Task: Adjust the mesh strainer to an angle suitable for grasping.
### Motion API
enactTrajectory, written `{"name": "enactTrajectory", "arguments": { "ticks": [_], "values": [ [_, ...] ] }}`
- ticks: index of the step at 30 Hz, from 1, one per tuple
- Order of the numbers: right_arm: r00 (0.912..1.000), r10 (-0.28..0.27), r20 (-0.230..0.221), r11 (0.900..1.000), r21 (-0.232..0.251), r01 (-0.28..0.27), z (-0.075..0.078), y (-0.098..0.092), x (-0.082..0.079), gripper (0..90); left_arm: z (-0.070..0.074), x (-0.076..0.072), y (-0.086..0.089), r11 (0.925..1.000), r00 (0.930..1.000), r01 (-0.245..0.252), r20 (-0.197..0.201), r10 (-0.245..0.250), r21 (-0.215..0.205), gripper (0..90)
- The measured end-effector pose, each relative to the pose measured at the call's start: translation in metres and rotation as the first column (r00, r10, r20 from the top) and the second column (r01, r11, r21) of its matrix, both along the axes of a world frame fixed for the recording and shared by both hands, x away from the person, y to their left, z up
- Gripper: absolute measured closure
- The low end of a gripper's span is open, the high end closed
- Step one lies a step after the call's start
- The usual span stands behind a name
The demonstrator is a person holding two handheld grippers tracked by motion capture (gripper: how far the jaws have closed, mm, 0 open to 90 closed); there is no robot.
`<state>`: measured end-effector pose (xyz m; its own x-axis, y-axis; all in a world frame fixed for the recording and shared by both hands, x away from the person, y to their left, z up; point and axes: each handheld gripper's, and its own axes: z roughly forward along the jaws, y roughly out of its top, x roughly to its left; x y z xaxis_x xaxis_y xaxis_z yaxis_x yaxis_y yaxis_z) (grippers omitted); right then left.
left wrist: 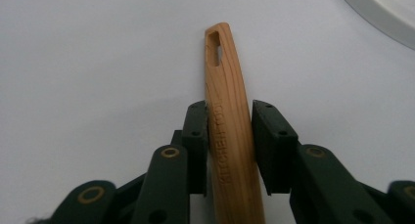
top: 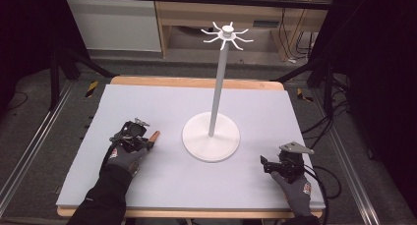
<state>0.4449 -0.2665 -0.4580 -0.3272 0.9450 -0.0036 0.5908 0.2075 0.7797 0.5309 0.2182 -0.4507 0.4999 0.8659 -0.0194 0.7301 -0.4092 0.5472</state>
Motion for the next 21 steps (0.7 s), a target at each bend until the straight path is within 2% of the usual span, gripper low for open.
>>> {"name": "enactTrajectory", "arguments": {
  "ticks": [1,4,6,7,8,15,17,20,21],
  "values": [
    [1.0,-0.001,0.002,1.0,-0.003,0.001,-0.0003,0.0001,0.0003,14.3,0.0005,0.0,0.0012,0.9999,0.9999,0.01,-0.011,-0.01,-0.006,69.4],
    [1.0,-0.005,0.0,1.0,0.0,0.005,-0.0005,0.0005,0.0004,14.3,0.0002,-0.0011,0.0003,0.9999,0.9999,0.01,-0.004,-0.01,0.004,69.4],
    [1.0,-0.004,0.0,1.0,0.0,0.004,-0.0003,-0.0001,0.0003,14.3,-0.0011,-0.0014,-0.0025,0.9998,0.9999,0.014,-0.004,-0.014,0.015,67.8],
    [1.0,-0.008,-0.001,1.0,0.001,0.008,0.0,-0.0002,0.0001,14.3,-0.0054,-0.0006,-0.0056,0.9995,0.9996,0.02,-0.021,-0.02,0.024,66.0],
    [1.0,-0.007,-0.001,1.0,0.002,0.007,0.0001,-0.0003,0.0,14.3,-0.0068,-0.0005,-0.0064,0.9991,0.9996,0.024,-0.015,-0.024,0.035,64.8],
    [1.0,-0.008,-0.002,1.0,0.003,0.008,0.0,-0.0006,0.0002,14.3,-0.0061,0.0009,-0.0044,0.9997,0.9995,0.015,-0.028,-0.014,0.022,66.8],
    [1.0,-0.007,0.001,1.0,0.0,0.007,0.0,-0.0008,0.0003,14.3,-0.0055,0.0005,-0.0063,0.9993,0.9995,0.013,-0.027,-0.012,0.036,67.4],
    [1.0,-0.005,0.004,1.0,-0.002,0.005,0.0005,-0.0015,0.0,14.3,-0.0043,-0.0004,-0.0059,0.9994,0.9995,0.017,-0.028,-0.017,0.031,69.8],
    [1.0,-0.008,0.005,1.0,-0.002,0.008,0.0006,-0.0016,0.0,14.3,-0.0034,-0.003,-0.0059,0.9988,0.999,0.039,-0.025,-0.038,0.029,69.9]
  ]
}}
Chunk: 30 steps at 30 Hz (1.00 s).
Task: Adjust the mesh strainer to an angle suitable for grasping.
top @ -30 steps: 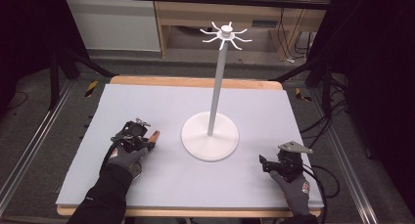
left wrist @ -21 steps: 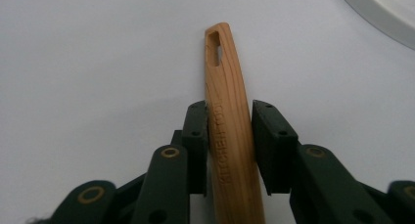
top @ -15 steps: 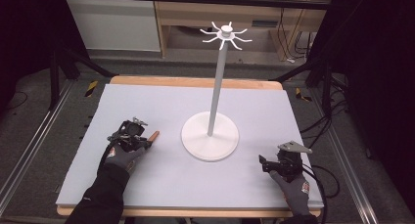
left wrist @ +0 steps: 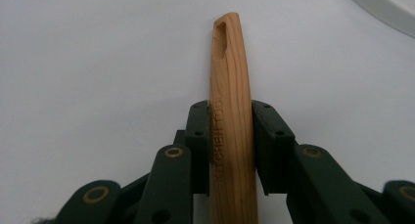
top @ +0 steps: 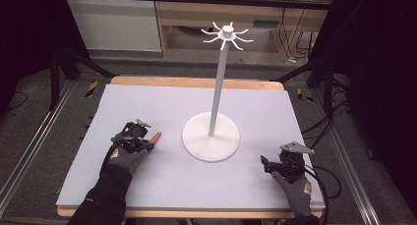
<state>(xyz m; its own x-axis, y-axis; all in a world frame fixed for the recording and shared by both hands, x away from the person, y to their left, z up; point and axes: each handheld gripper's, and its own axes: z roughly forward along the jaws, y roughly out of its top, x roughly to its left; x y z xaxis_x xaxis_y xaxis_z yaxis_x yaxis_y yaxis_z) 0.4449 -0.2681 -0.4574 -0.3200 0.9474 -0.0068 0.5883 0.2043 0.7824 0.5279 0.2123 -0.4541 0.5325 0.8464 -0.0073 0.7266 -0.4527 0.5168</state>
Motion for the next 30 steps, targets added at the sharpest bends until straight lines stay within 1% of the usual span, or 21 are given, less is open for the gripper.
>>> {"name": "enactTrajectory", "arguments": {
  "ticks": [1,2,3,4,5,6,9,11,12,13,14,16,19,21,24,26,30],
  "values": [
    [1.0,0.0,0.0,1.0,0.0,0.0,0.0,0.0,0.0,14.3,0.0,0.0,0.0,1.0,1.0,0.0,0.0,0.0,0.0,69.9],
    [1.0,-0.002,-0.001,1.0,0.002,0.002,0.0,0.0,0.0,14.3,0.001,-0.004,0.0,0.9997,0.9999,0.012,0.008,-0.013,0.021,69.9],
    [1.0,-0.002,-0.001,1.0,0.002,0.002,0.0,0.0,0.0,14.3,0.001,-0.004,0.0,0.9997,0.9999,0.012,0.008,-0.013,0.021,69.9],
    [1.0,0.0,0.0,1.0,0.0,0.0,0.0,0.0,0.0,14.3,0.002,-0.009,0.001,0.9992,0.9996,0.026,0.013,-0.026,0.031,69.9],
    [1.0,0.0,0.0,1.0,0.0,0.0,0.0,0.0,0.0,14.3,0.002,-0.009,0.001,0.9992,0.9996,0.026,0.013,-0.026,0.031,69.9],
    [1.0,-0.001,0.0,1.0,0.0,0.001,0.0,0.0,0.0,14.3,0.001,-0.013,0.002,0.9988,0.9994,0.034,0.007,-0.035,0.036,69.9],
    [1.0,-0.001,-0.001,1.0,0.003,0.001,0.0,0.0,0.0,14.3,-0.001,-0.014,0.004,0.9991,0.9992,0.034,0.019,-0.034,0.024,69.8],
    [1.0,-0.001,-0.002,1.0,0.002,0.001,0.0,0.0,0.0,14.3,-0.001,-0.014,0.004,0.9992,0.9993,0.032,0.019,-0.033,0.023,69.5],
    [1.0,-0.001,-0.002,1.0,0.003,0.001,0.0,0.0,0.0,14.3,-0.002,-0.014,0.003,0.9991,0.9992,0.03,0.025,-0.031,0.031,67.4],
    [1.0,-0.001,-0.001,1.0,0.002,0.001,0.0,0.0,0.0,14.3,-0.002,-0.013,0.003,0.999,0.9993,0.025,0.027,-0.026,0.037,62.3],
    [1.0,-0.003,-0.001,1.0,0.003,0.003,0.0,0.0,0.0,14.3,-0.002,-0.012,0.004,0.9991,0.9994,0.028,0.02,-0.029,0.031,58.9],
    [1.0,-0.005,-0.002,1.0,0.002,0.005,0.0,0.0,0.0,14.3,-0.002,-0.011,0.002,0.9992,0.9993,0.031,0.021,-0.031,0.027,57.7],
    [1.0,-0.005,-0.003,1.0,0.002,0.005,0.0,0.0,0.0,14.3,-0.001,-0.009,-0.001,0.9986,0.9989,0.043,0.019,-0.043,0.031,58.1],
    [1.0,-0.005,-0.003,1.0,0.001,0.005,0.0,0.0,0.0,14.3,0.0,-0.008,-0.002,0.9984,0.9988,0.046,0.012,-0.047,0.033,59.3],
    [1.0,-0.007,-0.004,1.0,0.01,0.007,0.001,-0.001,-0.001,14.3,-0.001,-0.007,-0.006,0.9963,0.998,0.063,-0.012,-0.063,0.058,61.3],
    [1.0,-0.007,-0.002,1.0,0.011,0.007,0.001,-0.001,-0.001,14.3,0.0,-0.006,-0.006,0.996,0.9978,0.066,-0.016,-0.065,0.061,63.5],
    [1.0,-0.007,-0.003,1.0,0.009,0.007,0.0,-0.001,0.0,14.3,0.001,-0.006,-0.006,0.9952,0.9972,0.071,-0.027,-0.07,0.067,64.8]
  ]
}}
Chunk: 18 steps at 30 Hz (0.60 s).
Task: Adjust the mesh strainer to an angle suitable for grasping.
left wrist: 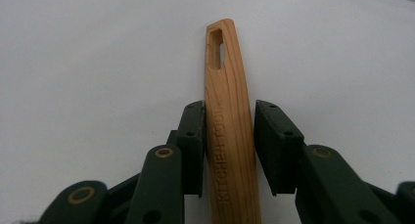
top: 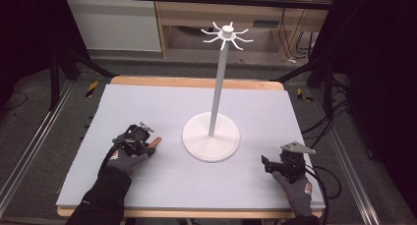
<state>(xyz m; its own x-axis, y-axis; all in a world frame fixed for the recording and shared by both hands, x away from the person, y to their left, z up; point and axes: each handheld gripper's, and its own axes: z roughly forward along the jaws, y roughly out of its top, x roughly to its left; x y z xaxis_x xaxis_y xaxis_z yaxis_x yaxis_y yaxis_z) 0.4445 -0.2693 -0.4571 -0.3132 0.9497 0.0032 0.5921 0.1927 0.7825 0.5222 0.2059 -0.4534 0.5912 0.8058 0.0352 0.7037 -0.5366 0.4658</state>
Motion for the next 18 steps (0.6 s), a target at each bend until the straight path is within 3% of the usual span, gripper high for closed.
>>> {"name": "enactTrajectory", "arguments": {
  "ticks": [11,18],
  "values": [
    [1.0,-0.003,-0.003,1.0,0.008,0.003,0.001,-0.0007,-0.0004,14.3,-0.0002,-0.0012,0.0036,0.9998,0.9999,-0.012,-0.012,0.012,-0.017,67.9],
    [1.0,0.0,-0.001,1.0,-0.001,0.0,-0.0004,-0.0008,0.0003,14.3,-0.0006,-0.0007,0.0081,0.9981,0.9995,-0.032,-0.01,0.031,-0.052,69.7]
  ]
}}
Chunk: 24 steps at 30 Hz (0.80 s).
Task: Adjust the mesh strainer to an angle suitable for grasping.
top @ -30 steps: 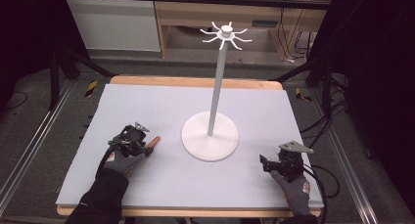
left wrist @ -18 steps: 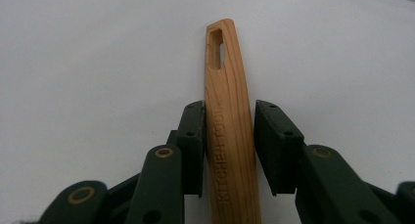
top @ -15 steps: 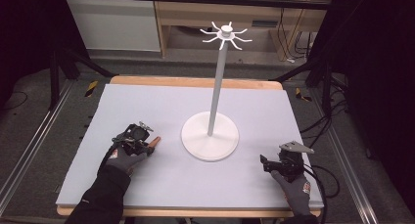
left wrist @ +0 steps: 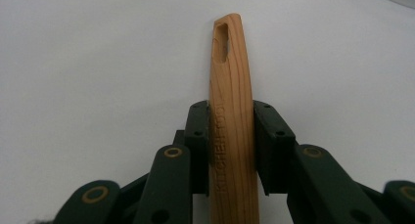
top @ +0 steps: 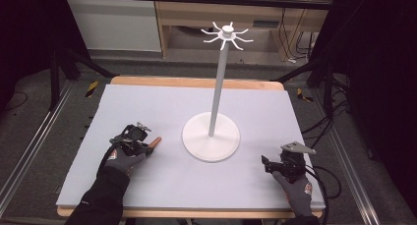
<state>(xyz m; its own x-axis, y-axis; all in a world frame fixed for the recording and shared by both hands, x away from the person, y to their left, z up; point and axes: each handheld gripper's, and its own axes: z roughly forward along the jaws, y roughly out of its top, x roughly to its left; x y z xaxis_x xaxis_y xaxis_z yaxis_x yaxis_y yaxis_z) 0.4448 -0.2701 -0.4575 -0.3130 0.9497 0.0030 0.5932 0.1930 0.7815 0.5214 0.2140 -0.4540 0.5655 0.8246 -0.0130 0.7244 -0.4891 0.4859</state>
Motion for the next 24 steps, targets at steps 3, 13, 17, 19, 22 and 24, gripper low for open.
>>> {"name": "enactTrajectory", "arguments": {
  "ticks": [3,13,17,19,22,24],
  "values": [
    [1.0,-0.002,-0.004,1.0,0.0,0.002,0.0,0.0,0.0,14.3,0.001,-0.001,0.001,1.0,0.9999,-0.003,0.015,0.003,-0.007,69.8],
    [1.0,-0.007,-0.007,1.0,0.007,0.007,-0.001,-0.001,0.0,14.3,0.029,-0.017,0.014,0.9913,0.9893,-0.026,0.139,0.044,-0.129,70.0],
    [1.0,-0.006,-0.006,1.0,0.007,0.006,-0.001,-0.001,0.0,14.3,0.038,-0.022,0.017,0.987,0.9837,-0.023,0.172,0.051,-0.159,70.1],
    [0.9999,-0.008,-0.007,1.0,0.004,0.008,-0.001,-0.001,0.0,14.3,0.043,-0.025,0.018,0.9831,0.9784,-0.024,0.197,0.061,-0.181,70.1],
    [1.0,-0.007,-0.005,1.0,0.008,0.007,-0.001,-0.001,0.0,14.3,0.054,-0.03,0.018,0.978,0.9675,-0.022,0.242,0.073,-0.207,70.1],
    [1.0,-0.008,-0.005,1.0,0.01,0.008,-0.001,-0.001,0.0,14.3,0.061,-0.033,0.019,0.9746,0.9618,-0.018,0.263,0.077,-0.223,70.1]
  ]
}}
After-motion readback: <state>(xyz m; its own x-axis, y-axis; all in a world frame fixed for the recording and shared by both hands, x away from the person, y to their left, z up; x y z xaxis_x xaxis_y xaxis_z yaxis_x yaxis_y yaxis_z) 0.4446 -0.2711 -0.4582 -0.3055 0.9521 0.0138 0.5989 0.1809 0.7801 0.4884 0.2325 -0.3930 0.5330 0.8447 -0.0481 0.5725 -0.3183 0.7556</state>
